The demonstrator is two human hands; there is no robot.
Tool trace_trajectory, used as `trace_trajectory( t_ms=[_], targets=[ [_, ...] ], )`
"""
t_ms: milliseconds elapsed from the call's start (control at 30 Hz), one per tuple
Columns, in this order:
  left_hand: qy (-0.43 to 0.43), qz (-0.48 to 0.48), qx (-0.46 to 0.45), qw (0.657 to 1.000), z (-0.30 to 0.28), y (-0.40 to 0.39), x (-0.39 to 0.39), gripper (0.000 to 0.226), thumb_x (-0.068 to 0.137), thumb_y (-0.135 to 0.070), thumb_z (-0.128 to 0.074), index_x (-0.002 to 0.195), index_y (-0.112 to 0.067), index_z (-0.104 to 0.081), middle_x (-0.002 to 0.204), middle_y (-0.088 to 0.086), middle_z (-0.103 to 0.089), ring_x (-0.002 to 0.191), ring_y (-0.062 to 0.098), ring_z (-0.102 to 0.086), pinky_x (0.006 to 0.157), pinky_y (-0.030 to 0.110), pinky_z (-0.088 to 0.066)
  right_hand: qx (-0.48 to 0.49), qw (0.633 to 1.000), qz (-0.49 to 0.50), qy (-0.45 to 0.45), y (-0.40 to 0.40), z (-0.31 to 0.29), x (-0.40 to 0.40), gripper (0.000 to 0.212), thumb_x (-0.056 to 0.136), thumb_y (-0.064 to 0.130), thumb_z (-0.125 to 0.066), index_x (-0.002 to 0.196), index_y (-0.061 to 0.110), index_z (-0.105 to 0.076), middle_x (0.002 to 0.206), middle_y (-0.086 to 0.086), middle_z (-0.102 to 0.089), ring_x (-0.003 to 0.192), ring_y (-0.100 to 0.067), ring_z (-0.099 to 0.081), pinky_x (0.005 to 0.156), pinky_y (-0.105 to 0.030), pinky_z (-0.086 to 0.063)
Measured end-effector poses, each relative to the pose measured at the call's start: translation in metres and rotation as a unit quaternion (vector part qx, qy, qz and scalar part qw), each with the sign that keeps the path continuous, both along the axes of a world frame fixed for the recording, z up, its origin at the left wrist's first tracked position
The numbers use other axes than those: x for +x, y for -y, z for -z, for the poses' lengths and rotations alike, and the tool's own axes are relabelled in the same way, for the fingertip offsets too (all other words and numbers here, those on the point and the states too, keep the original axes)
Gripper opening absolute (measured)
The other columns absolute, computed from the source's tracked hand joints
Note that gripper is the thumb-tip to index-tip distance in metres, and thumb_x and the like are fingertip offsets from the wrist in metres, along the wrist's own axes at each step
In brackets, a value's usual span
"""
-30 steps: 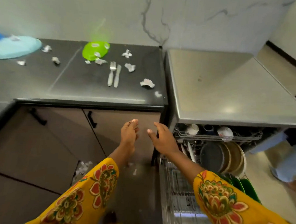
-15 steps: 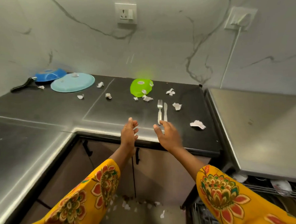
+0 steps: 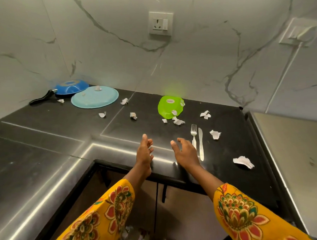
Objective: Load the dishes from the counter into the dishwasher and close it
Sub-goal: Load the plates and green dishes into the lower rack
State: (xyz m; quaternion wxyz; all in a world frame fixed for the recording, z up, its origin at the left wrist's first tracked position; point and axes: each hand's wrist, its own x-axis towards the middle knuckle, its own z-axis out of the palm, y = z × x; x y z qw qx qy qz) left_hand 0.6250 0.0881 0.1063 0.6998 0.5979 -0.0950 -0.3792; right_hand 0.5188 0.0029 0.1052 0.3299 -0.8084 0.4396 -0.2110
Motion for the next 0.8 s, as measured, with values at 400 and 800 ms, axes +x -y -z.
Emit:
trace_trajectory(
  t_ms=[400, 800],
  targets=[
    [-0.007, -0.014, 0.029, 0.999, -0.008, 0.106, 0.081, 0.06, 0.097, -0.051, -0.034, 0.134, -0.005, -0.048, 0.141, 0.008, -0.046, 0.134, 0.026, -0.038, 0.11, 0.041, -0.025, 0.027, 0.999, 0.005, 0.037, 0.125, 0.001, 0.083, 0.041, 0.095, 0.032, -0.052, 0.124, 0.003, -0.056, 0.119, -0.021, -0.055, 0.114, -0.033, -0.051, 0.093, -0.03, -0.036],
    [-0.044, 0.011, 0.047, 0.998, 0.01, 0.206, 0.105, 0.066, 0.097, -0.053, -0.032, 0.146, -0.009, -0.033, 0.152, 0.005, -0.032, 0.142, 0.025, -0.026, 0.112, 0.033, -0.021, 0.079, 0.996, 0.016, 0.026, 0.216, 0.017, 0.119, 0.046, 0.095, 0.036, -0.05, 0.129, 0.004, -0.051, 0.125, -0.02, -0.054, 0.117, -0.033, -0.05, 0.094, -0.033, -0.038]
  ],
)
